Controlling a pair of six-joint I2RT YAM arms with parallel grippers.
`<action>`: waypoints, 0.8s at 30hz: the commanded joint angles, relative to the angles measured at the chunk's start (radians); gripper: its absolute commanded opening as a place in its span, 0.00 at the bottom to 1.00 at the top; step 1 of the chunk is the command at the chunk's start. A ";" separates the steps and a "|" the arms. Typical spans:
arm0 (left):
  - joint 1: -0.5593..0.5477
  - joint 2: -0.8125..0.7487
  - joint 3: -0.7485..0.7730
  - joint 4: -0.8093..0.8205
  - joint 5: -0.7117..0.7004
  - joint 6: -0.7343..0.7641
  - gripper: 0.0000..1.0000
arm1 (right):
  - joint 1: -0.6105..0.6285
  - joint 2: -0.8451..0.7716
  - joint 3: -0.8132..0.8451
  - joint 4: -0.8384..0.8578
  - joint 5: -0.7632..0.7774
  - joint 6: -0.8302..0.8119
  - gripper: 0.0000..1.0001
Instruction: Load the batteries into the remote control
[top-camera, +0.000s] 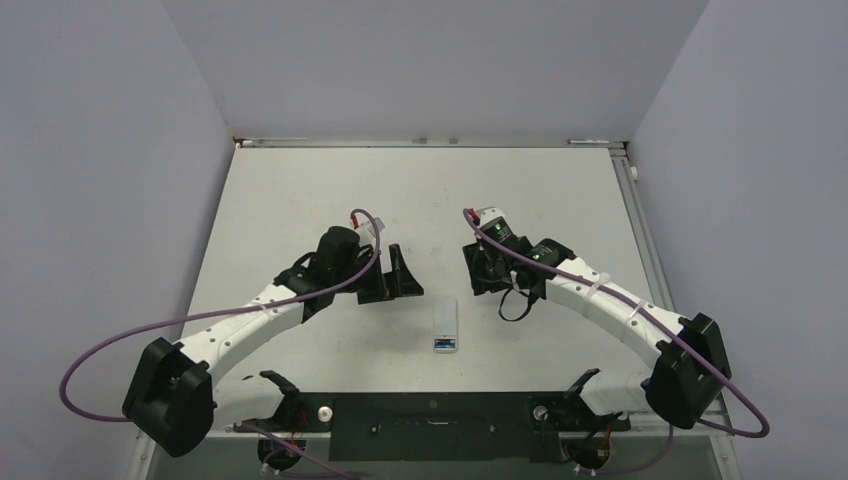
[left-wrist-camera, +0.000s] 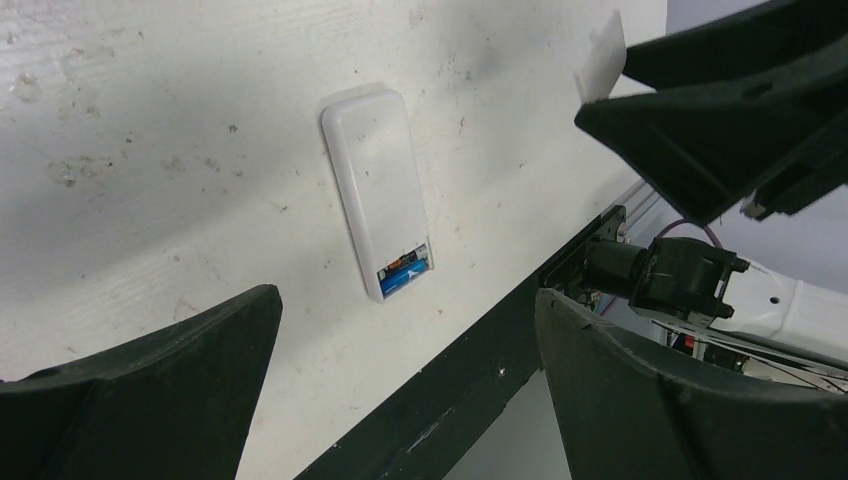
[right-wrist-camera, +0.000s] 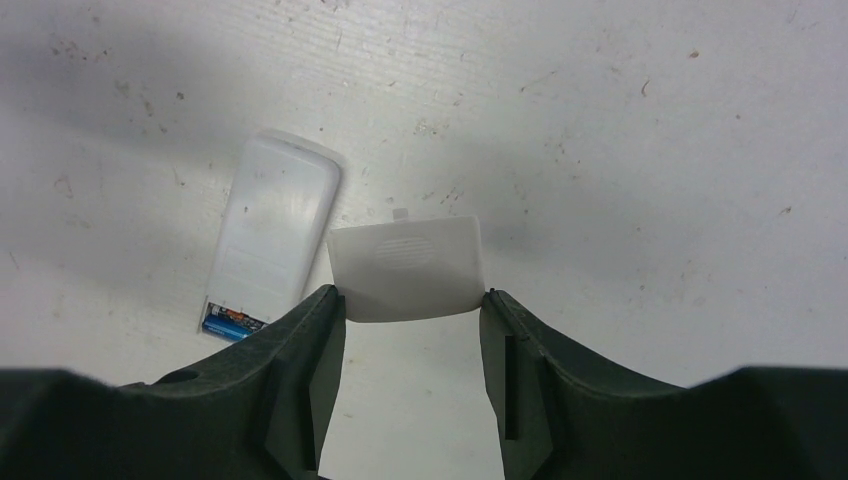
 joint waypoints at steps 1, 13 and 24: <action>0.006 0.055 0.079 0.008 -0.003 0.037 0.96 | 0.053 -0.073 -0.038 -0.027 0.072 0.081 0.18; -0.001 0.240 0.196 0.075 0.041 0.061 0.96 | 0.195 -0.157 -0.069 -0.074 0.101 0.205 0.18; -0.012 0.448 0.349 0.087 0.059 0.068 0.96 | 0.267 -0.190 -0.086 -0.088 0.106 0.268 0.18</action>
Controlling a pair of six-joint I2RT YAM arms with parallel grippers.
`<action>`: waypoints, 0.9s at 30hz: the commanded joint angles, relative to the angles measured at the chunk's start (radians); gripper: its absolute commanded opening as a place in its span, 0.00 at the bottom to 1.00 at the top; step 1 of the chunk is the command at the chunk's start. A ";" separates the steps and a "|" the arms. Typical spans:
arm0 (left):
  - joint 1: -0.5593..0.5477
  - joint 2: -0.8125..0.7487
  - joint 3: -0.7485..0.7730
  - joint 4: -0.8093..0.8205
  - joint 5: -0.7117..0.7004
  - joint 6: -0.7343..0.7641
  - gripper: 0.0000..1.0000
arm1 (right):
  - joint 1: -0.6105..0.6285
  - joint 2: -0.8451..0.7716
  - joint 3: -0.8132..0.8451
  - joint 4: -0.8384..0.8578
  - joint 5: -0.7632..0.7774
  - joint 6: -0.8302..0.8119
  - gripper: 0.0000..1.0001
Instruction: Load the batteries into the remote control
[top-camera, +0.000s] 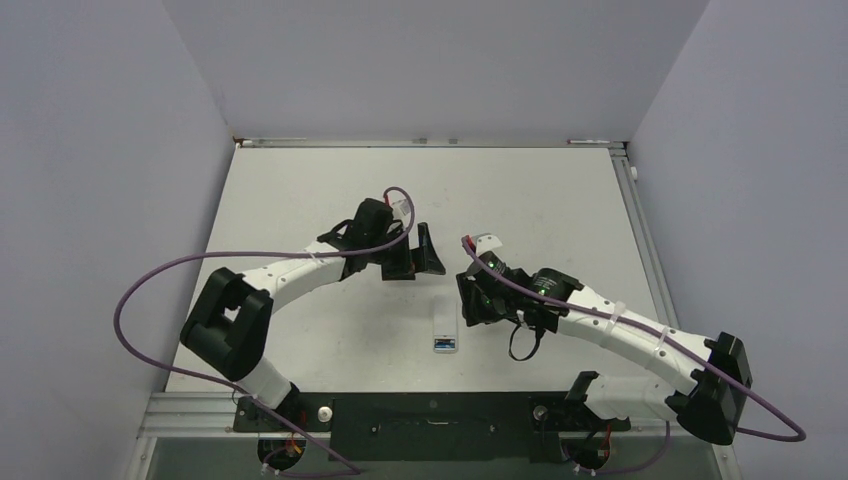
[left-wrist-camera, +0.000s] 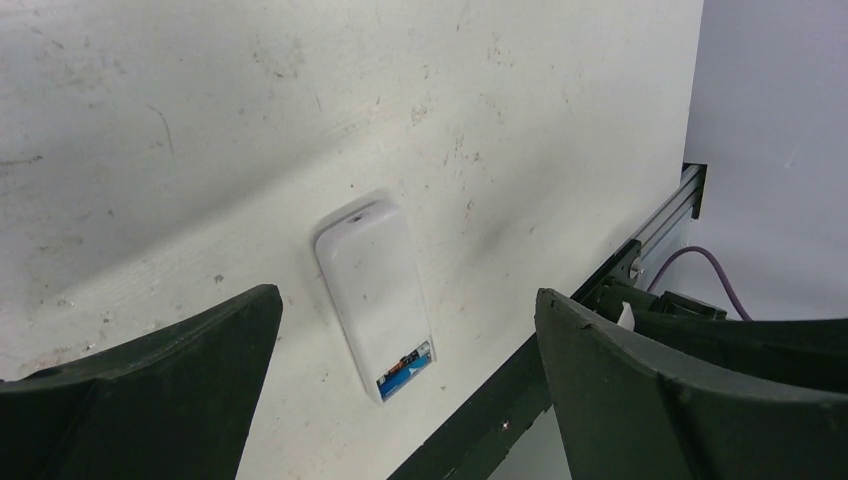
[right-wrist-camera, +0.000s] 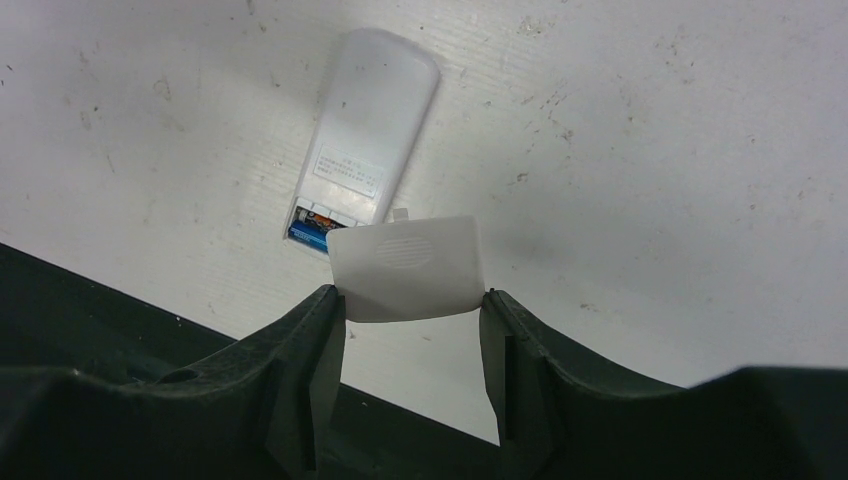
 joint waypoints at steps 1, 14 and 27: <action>-0.009 0.059 0.089 0.053 0.020 0.016 0.96 | 0.023 -0.028 -0.010 -0.006 0.035 0.040 0.18; -0.033 0.237 0.216 0.060 0.016 0.001 0.96 | 0.057 -0.066 -0.032 -0.006 0.029 0.071 0.17; -0.039 0.313 0.197 0.068 0.012 0.008 0.98 | 0.078 -0.072 -0.040 0.009 0.030 0.075 0.17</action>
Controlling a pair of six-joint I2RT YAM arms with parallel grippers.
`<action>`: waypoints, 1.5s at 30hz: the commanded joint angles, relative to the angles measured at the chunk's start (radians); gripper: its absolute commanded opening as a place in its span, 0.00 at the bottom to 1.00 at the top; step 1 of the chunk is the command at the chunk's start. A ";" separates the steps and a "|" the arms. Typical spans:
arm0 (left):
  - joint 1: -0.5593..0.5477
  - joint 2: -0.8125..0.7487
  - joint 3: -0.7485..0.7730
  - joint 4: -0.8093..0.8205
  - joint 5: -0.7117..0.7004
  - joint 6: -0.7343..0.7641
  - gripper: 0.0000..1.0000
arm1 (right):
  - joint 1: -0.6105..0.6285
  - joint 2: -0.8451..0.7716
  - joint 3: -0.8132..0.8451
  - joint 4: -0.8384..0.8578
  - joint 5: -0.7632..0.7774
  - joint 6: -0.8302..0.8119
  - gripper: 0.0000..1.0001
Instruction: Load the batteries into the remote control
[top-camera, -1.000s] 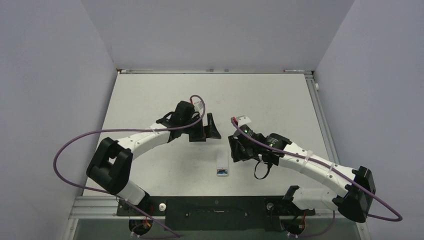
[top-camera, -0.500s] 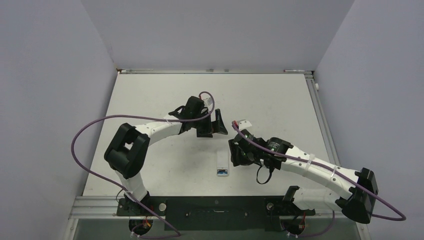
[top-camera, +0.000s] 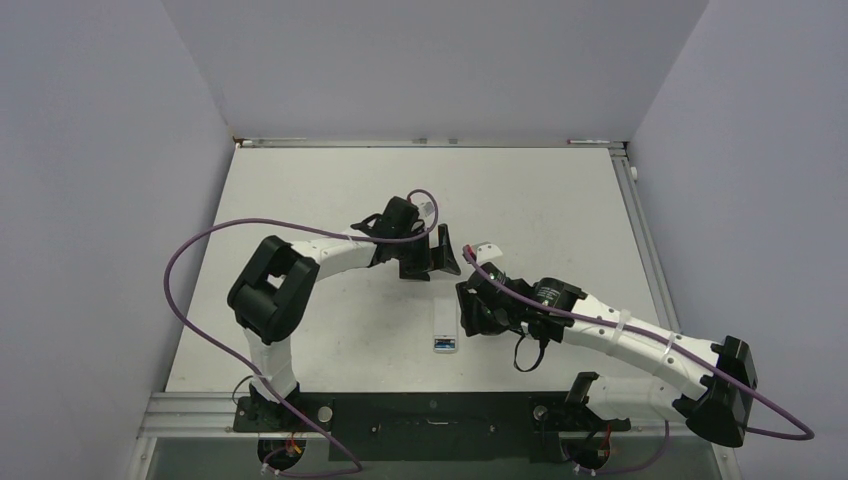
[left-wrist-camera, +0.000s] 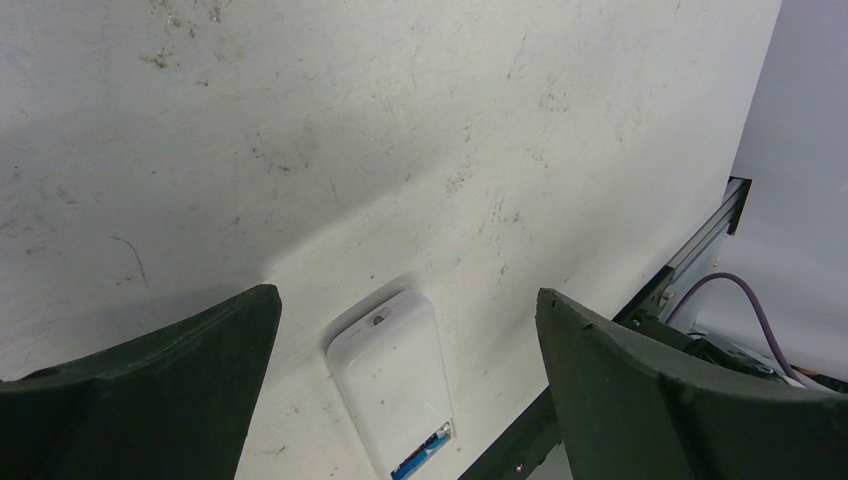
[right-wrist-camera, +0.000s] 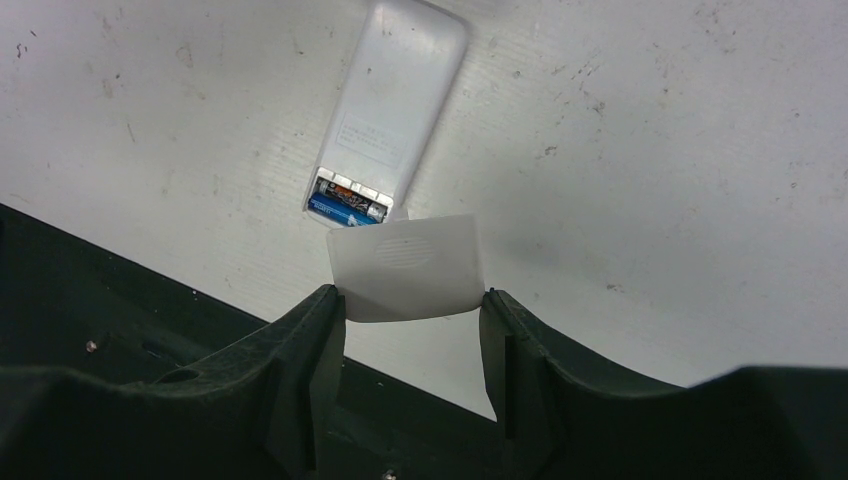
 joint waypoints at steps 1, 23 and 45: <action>-0.002 0.010 0.000 0.044 0.008 0.013 0.98 | 0.015 -0.033 -0.005 0.018 0.027 0.016 0.17; -0.028 0.057 -0.030 0.070 0.061 0.011 0.89 | 0.036 -0.026 -0.054 0.070 0.017 0.035 0.17; -0.079 -0.040 -0.260 0.174 0.098 -0.037 0.83 | 0.062 0.021 -0.100 0.089 0.005 0.065 0.17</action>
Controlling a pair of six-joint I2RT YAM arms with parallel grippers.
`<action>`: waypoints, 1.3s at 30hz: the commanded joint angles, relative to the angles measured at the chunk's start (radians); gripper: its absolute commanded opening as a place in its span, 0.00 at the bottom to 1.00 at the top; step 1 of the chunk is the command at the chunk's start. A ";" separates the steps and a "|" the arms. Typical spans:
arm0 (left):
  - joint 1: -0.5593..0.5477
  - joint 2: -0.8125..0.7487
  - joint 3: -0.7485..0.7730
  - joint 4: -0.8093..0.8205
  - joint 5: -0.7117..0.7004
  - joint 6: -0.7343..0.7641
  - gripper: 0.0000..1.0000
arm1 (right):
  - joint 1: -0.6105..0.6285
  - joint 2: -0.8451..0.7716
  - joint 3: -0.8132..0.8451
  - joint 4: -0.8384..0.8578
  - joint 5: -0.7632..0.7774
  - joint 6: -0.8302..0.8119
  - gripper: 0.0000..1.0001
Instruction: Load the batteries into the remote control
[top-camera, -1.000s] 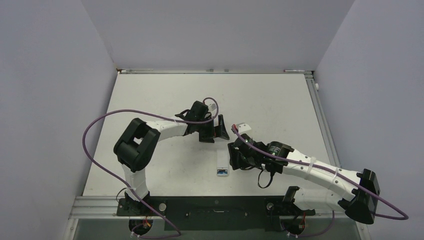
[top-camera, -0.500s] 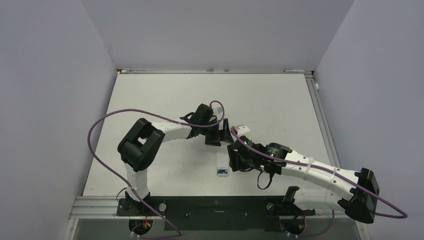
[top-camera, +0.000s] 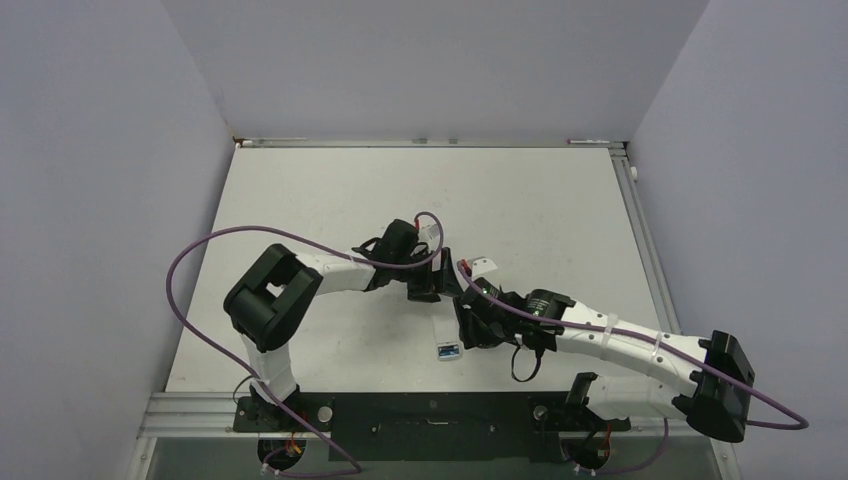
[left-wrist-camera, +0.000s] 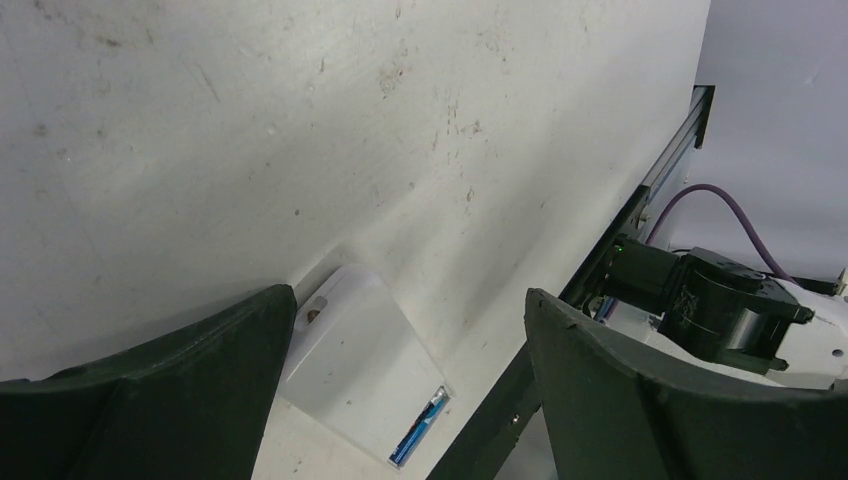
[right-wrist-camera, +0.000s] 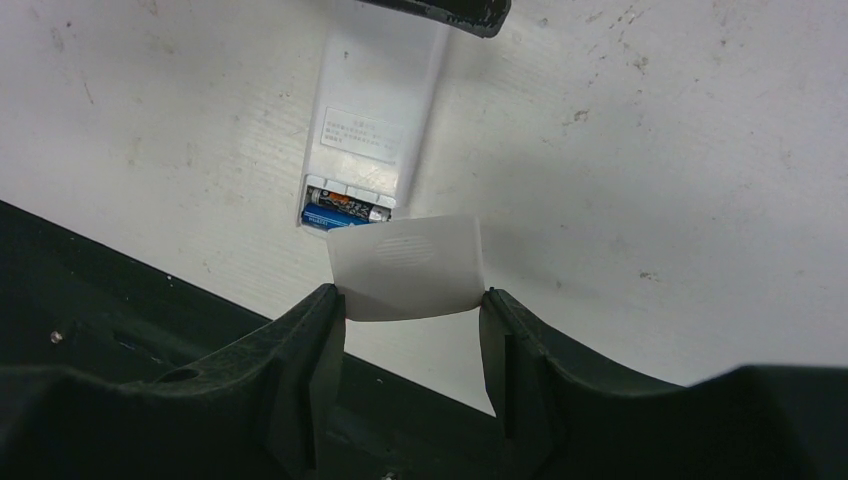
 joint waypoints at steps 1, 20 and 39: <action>-0.019 -0.020 -0.079 -0.038 -0.024 -0.002 0.83 | 0.022 0.020 -0.006 0.027 0.006 0.023 0.17; -0.039 -0.134 -0.224 0.015 -0.049 -0.048 0.83 | 0.149 0.133 -0.012 -0.001 0.013 0.094 0.17; -0.029 -0.272 -0.230 -0.122 -0.160 -0.023 0.87 | 0.170 0.178 -0.053 0.023 -0.019 0.101 0.15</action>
